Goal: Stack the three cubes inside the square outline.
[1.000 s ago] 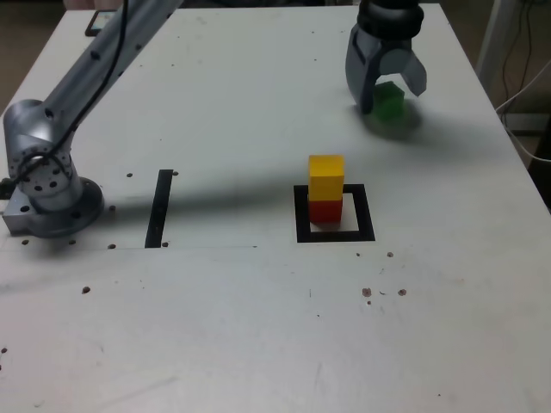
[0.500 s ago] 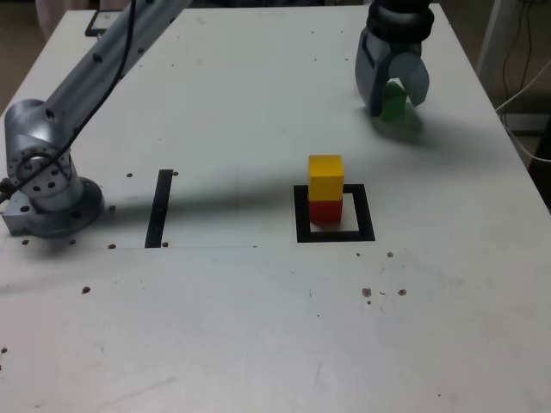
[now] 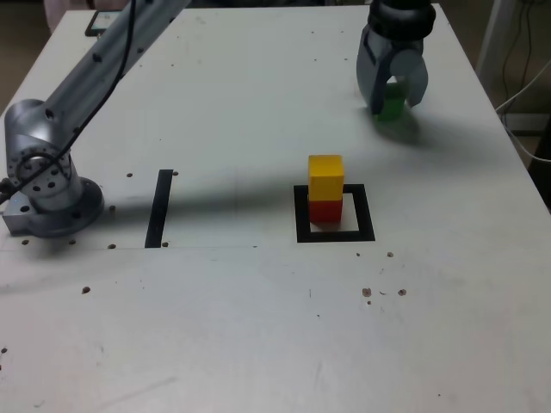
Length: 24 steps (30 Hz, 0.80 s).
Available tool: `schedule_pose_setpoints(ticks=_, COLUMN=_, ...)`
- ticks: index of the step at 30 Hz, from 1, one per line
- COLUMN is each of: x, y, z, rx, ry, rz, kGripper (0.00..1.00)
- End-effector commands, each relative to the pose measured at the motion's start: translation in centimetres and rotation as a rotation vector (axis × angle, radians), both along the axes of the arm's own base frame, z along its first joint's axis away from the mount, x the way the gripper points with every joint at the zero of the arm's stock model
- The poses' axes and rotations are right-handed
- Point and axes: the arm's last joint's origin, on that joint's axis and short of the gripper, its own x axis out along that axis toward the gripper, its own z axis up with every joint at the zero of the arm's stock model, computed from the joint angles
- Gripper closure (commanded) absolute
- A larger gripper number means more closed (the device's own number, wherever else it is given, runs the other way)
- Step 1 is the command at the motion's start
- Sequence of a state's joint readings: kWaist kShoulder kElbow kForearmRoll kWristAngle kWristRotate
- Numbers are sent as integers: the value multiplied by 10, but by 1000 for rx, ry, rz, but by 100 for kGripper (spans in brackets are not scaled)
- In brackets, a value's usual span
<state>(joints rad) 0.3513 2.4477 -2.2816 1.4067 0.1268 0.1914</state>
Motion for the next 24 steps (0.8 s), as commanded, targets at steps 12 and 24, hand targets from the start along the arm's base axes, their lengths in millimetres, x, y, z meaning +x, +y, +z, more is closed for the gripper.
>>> schedule_pose_setpoints(ticks=12, x=-29, y=-42, z=88, rx=2, ry=-73, rz=-89, kGripper=89)
schedule_pose_setpoints(ticks=24, x=-103, y=-117, z=151, rx=-39, ry=-83, rz=-211, kGripper=89)
